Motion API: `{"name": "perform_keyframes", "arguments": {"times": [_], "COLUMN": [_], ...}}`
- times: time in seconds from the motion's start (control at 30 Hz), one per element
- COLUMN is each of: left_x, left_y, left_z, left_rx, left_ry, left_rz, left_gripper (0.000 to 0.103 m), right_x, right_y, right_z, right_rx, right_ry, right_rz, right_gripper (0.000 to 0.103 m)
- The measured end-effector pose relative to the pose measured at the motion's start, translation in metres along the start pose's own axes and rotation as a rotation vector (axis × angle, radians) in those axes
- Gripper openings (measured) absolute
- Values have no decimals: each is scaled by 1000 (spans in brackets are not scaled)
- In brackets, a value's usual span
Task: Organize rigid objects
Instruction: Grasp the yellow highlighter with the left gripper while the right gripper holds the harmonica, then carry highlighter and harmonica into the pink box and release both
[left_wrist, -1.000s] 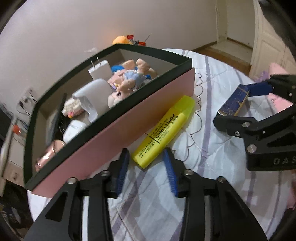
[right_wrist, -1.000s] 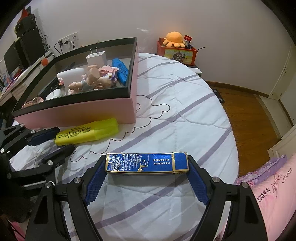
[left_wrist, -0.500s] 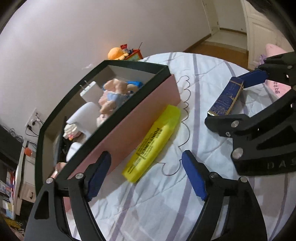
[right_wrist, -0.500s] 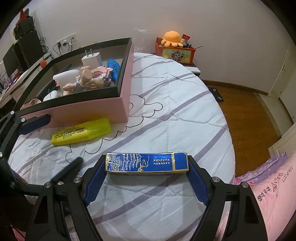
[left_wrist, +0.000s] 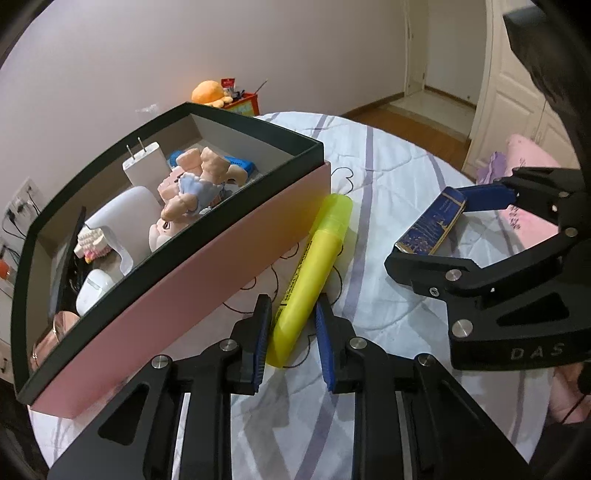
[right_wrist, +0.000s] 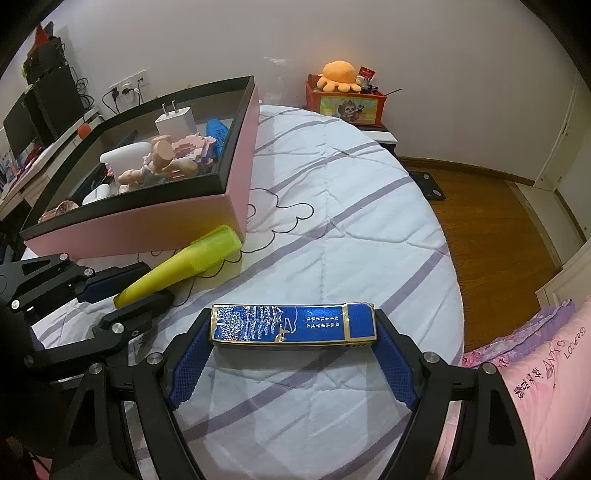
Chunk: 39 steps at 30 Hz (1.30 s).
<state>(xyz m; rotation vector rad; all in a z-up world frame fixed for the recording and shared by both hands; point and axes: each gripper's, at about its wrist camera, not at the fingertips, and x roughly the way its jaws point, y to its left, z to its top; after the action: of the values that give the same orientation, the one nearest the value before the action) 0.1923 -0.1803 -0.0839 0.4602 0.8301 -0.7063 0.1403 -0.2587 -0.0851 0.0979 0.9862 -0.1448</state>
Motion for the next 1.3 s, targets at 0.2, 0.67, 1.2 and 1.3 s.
{"name": "perform_keyframes", "arguments": {"times": [0.2, 0.67, 1.2, 1.3], "left_x": [-12, -36, -84, -97], "left_y": [0, 27, 57, 60], "left_z": [-12, -46, -70, -69], "left_rx": [-42, -244, -362, -370], "left_ry": [4, 35, -31, -57], "left_rz": [-14, -3, 66, 80], "left_gripper": [19, 13, 13, 13], "right_x": [-1, -15, -32, -38], "right_y": [1, 25, 67, 70], "right_z": [0, 0, 4, 7], "right_rx": [-6, -45, -116, -122], "right_ry": [-1, -16, -34, -43], "right_rz": [5, 43, 97, 114], "right_gripper": [83, 83, 83, 83]}}
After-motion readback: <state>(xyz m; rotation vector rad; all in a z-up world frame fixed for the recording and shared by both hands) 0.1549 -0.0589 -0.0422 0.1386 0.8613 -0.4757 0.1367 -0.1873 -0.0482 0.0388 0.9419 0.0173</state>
